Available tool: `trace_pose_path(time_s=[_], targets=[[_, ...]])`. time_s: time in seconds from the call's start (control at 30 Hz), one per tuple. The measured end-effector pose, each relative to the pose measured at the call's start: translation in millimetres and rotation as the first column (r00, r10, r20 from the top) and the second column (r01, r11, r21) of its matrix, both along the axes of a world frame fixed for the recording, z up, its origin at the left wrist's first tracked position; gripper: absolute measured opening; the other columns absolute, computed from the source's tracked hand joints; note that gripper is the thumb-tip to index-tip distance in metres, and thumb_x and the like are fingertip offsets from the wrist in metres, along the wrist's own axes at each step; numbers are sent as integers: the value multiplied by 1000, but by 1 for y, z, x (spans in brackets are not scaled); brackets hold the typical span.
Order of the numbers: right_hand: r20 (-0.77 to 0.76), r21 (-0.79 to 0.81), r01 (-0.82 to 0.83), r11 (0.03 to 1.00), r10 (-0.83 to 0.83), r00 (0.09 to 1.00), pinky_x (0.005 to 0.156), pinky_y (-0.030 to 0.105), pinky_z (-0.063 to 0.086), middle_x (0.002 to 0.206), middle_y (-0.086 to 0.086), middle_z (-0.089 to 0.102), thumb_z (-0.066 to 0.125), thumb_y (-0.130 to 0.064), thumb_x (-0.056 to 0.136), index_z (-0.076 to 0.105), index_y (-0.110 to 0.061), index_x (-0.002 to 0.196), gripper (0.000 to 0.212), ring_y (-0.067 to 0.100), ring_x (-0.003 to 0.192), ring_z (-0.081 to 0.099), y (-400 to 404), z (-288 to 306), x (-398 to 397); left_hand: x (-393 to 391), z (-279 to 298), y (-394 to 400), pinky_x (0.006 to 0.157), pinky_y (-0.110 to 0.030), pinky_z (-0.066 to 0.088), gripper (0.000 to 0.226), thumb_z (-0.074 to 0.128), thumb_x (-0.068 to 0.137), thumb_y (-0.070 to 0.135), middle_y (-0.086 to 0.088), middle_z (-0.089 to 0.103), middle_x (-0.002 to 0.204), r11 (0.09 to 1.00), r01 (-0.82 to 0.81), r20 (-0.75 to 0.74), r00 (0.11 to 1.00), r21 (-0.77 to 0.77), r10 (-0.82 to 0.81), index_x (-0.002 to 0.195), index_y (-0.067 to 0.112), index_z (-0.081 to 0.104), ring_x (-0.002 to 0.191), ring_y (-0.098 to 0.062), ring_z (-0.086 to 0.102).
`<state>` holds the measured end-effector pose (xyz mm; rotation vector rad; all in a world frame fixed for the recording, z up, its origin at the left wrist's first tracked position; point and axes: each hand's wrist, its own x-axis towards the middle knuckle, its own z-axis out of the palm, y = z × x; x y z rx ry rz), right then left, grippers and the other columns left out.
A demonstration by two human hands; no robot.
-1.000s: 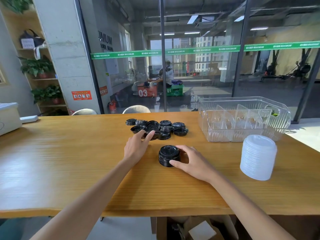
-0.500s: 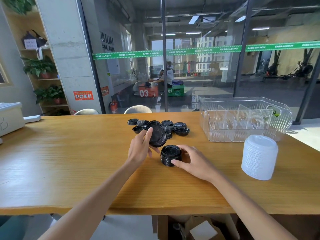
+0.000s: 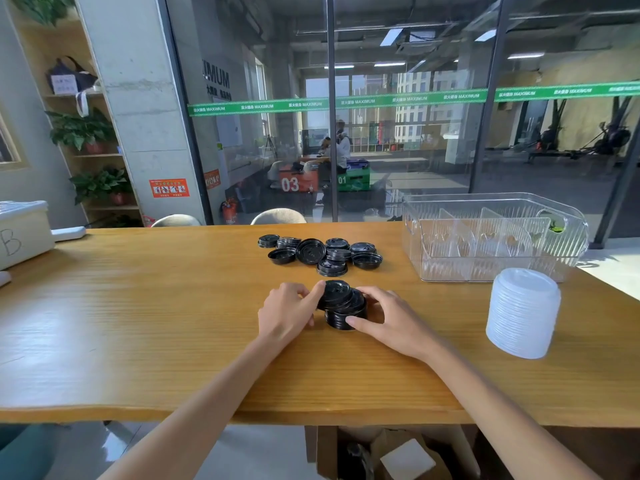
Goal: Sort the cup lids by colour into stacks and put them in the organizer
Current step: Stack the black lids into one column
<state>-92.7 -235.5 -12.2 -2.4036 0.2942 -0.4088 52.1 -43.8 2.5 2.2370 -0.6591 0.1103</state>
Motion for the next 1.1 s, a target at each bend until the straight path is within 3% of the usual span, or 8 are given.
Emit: trace_pose_path(time_s=[0.07, 0.2, 0.3, 0.43, 0.67, 0.83, 1.0, 1.1], targets=[[8, -2, 5, 1000, -5, 1000, 114, 40, 42, 147, -8, 50, 70, -75, 85, 42, -45, 156, 82, 14, 139, 48, 0, 0, 0, -5, -1, -2, 70, -31, 53, 53, 50, 95, 77, 12, 75, 68, 1000, -18, 87, 996, 26, 16, 89, 28, 69, 73, -5, 69], [11, 4, 6, 1000, -6, 1000, 112, 38, 42, 144, -9, 51, 71, -74, 85, 43, -47, 155, 80, 13, 138, 48, 0, 0, 1, -12, 0, -5, 74, -36, 58, 39, 59, 101, 61, 22, 66, 121, 984, 177, 210, 963, -13, -170, 133, 38, 53, 87, 1, 68], [11, 3, 5, 1000, -5, 1000, 112, 39, 42, 145, -9, 51, 71, -72, 86, 43, -48, 154, 78, 14, 139, 48, 0, 0, 2, -11, 3, -5, 85, -41, 62, 34, 65, 104, 39, 26, 60, 137, 940, 327, 246, 923, -100, -295, 137, 40, 57, 104, 5, 67], [-3, 1, 5, 1000, -5, 1000, 111, 39, 42, 146, -9, 51, 71, -73, 86, 42, -48, 154, 79, 14, 140, 47, -1, -1, 1, -7, 4, -8, 89, -37, 62, 23, 67, 104, 30, 25, 70, 127, 911, 391, 226, 907, -131, -356, 124, 41, 72, 111, 3, 67], [17, -2, 5, 1000, -5, 1000, 114, 40, 42, 148, -8, 52, 72, -73, 85, 40, -46, 156, 82, 13, 141, 48, 1, 1, 0, -6, 3, -13, 86, -42, 63, 15, 75, 97, 44, 25, 76, 102, 954, 236, 129, 968, -186, -214, 111, 42, 78, 95, 3, 70], [40, 32, -21, 999, 19, 999, 109, 36, 39, 145, -11, 53, 70, -92, 71, 32, -58, 153, 97, 6, 138, 46, 4, 4, -2, -9, 3, -23, 83, -41, 61, 19, 76, 92, 53, 19, 75, 98, 968, 161, 80, 986, -194, -148, 101, 37, 78, 88, -4, 68], [62, 47, -24, 999, 21, 998, 107, 38, 43, 143, -8, 57, 67, -81, 84, 39, -54, 142, 70, 8, 137, 49, 4, 5, 0, -16, 1, -32, 77, -36, 56, 31, 71, 92, 63, 17, 69, 103, 984, 114, 89, 991, -135, -102, 96, 33, 67, 89, -7, 66], [41, 92, -17, 996, 13, 999, 103, 39, 41, 142, -7, 57, 67, -75, 90, 38, -48, 134, 59, 8, 134, 49, 1, 3, 0, -13, -1, -28, 82, -35, 57, 39, 64, 95, 69, 16, 71, 105, 969, 180, 43, 984, -172, -175, 102, 31, 66, 95, -6, 68]])
